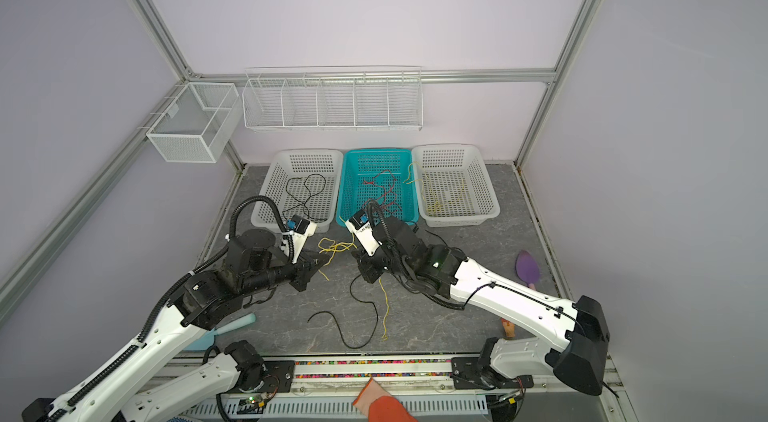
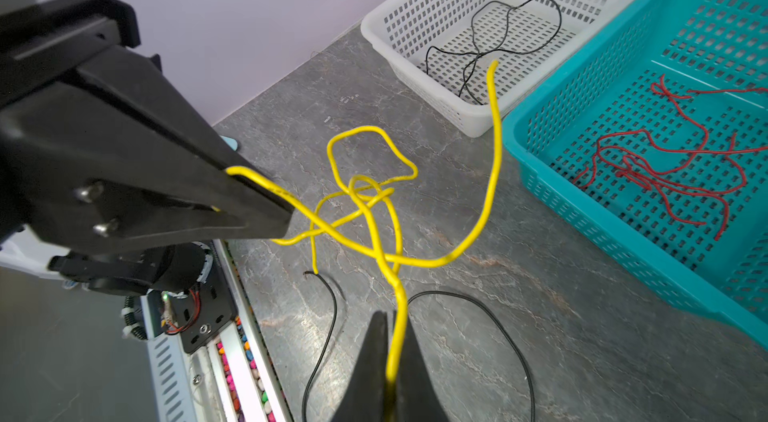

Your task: Untangle the cables

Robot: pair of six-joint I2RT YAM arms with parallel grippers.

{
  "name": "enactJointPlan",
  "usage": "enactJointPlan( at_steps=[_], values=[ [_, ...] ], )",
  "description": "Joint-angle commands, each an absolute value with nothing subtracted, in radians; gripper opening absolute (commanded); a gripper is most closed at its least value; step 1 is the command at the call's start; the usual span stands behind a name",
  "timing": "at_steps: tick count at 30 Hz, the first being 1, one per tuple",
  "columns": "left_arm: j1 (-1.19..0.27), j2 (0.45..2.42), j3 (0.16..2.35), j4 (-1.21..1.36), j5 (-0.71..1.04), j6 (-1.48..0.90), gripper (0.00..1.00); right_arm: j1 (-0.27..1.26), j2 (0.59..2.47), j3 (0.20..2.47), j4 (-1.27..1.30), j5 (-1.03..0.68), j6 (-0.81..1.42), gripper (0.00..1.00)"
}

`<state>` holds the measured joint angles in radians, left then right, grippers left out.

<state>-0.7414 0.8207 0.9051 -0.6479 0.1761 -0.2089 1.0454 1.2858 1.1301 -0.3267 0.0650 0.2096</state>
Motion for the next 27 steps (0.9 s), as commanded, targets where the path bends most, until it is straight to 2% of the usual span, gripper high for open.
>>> enactJointPlan(
  at_steps=[1,9,16,23,27],
  values=[
    [-0.742,0.801,0.887,-0.629,0.182,-0.219,0.0,1.076,1.289,1.131,-0.246,0.2,0.218,0.07],
    [-0.742,0.792,0.86,-0.591,0.225,-0.231,0.0,1.062,1.273,1.093,-0.177,0.421,0.315,0.07],
    [-0.742,0.76,0.82,-0.564,0.214,-0.25,0.0,1.062,1.338,1.156,-0.095,0.28,0.331,0.07],
    [-0.741,0.664,0.79,-0.512,0.195,-0.256,0.0,1.144,1.454,1.12,-0.019,0.257,0.405,0.07],
    [-0.731,0.597,0.78,-0.469,0.193,-0.269,0.0,1.161,1.498,1.104,0.003,0.303,0.426,0.07]
  ],
)
